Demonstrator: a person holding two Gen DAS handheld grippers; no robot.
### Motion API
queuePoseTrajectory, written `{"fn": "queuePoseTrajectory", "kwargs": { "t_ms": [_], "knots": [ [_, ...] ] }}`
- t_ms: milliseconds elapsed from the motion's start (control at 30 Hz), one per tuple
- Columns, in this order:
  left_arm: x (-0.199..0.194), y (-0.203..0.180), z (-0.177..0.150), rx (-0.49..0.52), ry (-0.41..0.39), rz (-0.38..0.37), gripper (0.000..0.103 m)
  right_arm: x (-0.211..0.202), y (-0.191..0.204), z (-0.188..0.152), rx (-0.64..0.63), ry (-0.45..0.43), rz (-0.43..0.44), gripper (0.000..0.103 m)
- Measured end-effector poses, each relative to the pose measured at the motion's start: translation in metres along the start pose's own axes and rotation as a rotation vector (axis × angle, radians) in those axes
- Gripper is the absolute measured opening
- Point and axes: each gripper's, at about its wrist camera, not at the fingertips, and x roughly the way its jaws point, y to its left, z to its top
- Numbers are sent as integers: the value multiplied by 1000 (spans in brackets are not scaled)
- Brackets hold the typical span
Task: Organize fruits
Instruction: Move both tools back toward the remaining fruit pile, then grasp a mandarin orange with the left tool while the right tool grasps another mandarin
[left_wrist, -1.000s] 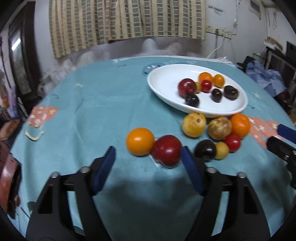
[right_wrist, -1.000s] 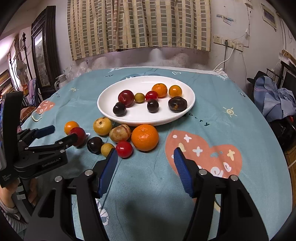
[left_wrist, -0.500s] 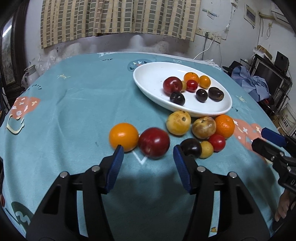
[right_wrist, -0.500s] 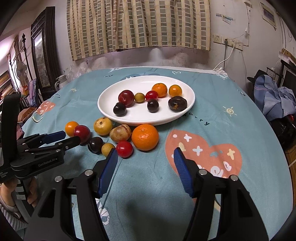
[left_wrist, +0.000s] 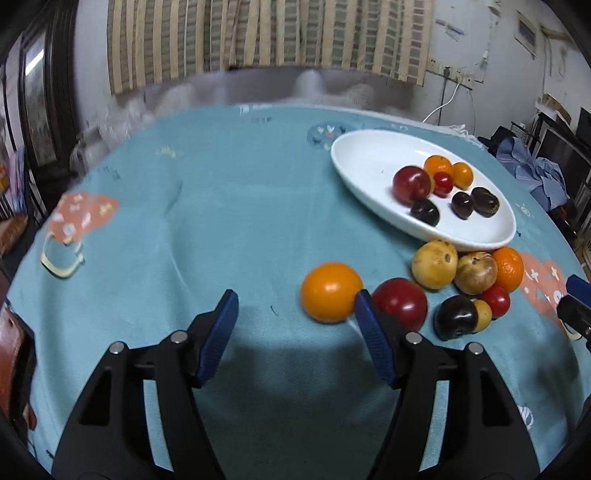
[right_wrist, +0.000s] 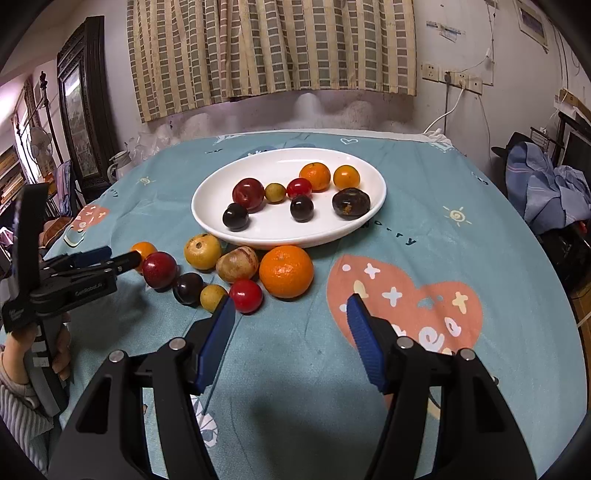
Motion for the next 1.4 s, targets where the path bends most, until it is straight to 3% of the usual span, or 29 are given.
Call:
{"fn": "queuePoseTrajectory", "kwargs": {
  "t_ms": [167, 300, 367, 467, 633, 800, 933, 1000, 1133, 1200, 1267, 1400],
  "knots": [
    [22, -10, 2, 44, 100, -29, 72, 2, -1, 0, 0, 7, -5, 63],
    [22, -5, 7, -6, 71, -81, 70, 4, -4, 0, 15, 12, -2, 63],
    [23, -4, 9, -23, 61, -99, 62, 5, -7, 0, 27, 17, -1, 63],
    [26, -6, 10, -17, 58, -110, 41, 7, -10, 1, 38, 24, 5, 63],
    [20, -10, 8, -2, 45, -92, 40, 7, -17, 2, 60, 29, 24, 63],
    [-9, -11, -1, -37, 14, -104, 40, 11, -46, 7, 158, 33, 22, 63],
    [-42, -26, -7, -7, -50, -121, 40, 17, -64, 7, 274, 45, 112, 63],
    [-48, -36, -10, 18, -58, -139, 40, 24, -46, 9, 225, 61, 132, 63],
    [-47, -49, -12, 55, -48, -153, 40, 39, -7, 16, 67, 57, 58, 63],
    [-45, -51, -13, 60, -43, -153, 40, 50, 2, 17, 27, 65, 7, 57],
    [-44, -50, -12, 57, -38, -155, 40, 59, 3, 18, 3, 73, -30, 54],
    [-38, -49, -13, 54, -19, -155, 40, 70, -3, 20, 38, 97, 14, 54]
  ]
}}
